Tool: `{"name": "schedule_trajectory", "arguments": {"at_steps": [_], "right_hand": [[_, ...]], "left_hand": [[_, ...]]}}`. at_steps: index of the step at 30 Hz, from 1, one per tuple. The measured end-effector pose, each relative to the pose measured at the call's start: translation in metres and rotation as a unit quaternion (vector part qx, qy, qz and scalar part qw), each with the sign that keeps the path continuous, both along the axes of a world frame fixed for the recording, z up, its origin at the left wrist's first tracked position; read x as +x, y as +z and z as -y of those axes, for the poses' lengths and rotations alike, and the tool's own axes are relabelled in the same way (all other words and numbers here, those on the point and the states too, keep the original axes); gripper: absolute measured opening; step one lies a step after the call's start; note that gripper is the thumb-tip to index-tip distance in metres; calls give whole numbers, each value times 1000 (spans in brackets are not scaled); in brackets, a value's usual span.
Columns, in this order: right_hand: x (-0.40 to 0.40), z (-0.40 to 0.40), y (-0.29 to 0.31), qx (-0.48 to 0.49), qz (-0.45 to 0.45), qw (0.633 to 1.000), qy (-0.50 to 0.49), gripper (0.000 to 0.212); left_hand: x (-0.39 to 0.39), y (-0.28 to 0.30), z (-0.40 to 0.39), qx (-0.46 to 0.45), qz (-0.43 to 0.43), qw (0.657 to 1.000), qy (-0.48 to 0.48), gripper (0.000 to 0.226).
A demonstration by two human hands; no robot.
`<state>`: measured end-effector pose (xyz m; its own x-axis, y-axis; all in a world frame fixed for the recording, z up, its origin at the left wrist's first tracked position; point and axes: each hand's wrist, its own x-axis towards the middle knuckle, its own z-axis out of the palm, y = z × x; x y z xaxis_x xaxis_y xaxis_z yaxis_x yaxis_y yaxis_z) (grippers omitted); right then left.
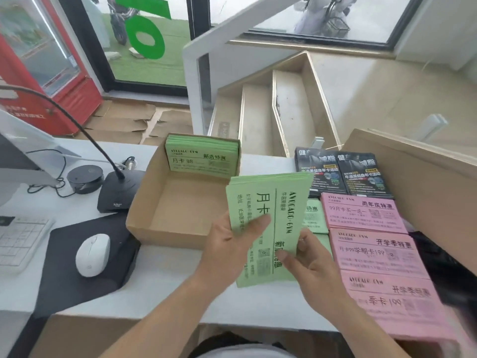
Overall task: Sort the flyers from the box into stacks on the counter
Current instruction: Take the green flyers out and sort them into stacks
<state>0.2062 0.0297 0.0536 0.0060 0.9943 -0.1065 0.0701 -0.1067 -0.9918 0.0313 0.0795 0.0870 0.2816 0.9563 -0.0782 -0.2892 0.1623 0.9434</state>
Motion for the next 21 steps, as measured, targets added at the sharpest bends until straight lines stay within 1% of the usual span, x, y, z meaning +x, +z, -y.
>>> {"name": "schedule_trajectory", "arguments": {"at_steps": [2, 4, 7, 12, 14, 17, 19, 21], "right_hand": [[16, 14, -9, -10, 30, 999, 4, 33], [31, 24, -25, -27, 82, 996, 7, 38], [46, 40, -44, -57, 145, 988, 22, 36], [57, 57, -49, -50, 144, 987, 46, 33], [59, 62, -49, -52, 146, 987, 51, 35], [60, 65, -53, -41, 147, 986, 69, 39], [59, 67, -57, -36, 145, 986, 73, 43], [61, 67, -58, -25, 139, 988, 62, 42]], "left_hand": [[17, -9, 16, 14, -15, 1000, -22, 29], [31, -25, 29, 16, -41, 998, -37, 28], [45, -45, 51, -2, -79, 996, -40, 29], [54, -52, 71, 30, -136, 990, -33, 30], [57, -48, 75, 25, -148, 988, -26, 31], [63, -45, 81, 0, -148, 989, -10, 30], [66, -47, 83, 3, -150, 989, -1, 31], [68, -46, 84, 12, -142, 990, 8, 30]]}}
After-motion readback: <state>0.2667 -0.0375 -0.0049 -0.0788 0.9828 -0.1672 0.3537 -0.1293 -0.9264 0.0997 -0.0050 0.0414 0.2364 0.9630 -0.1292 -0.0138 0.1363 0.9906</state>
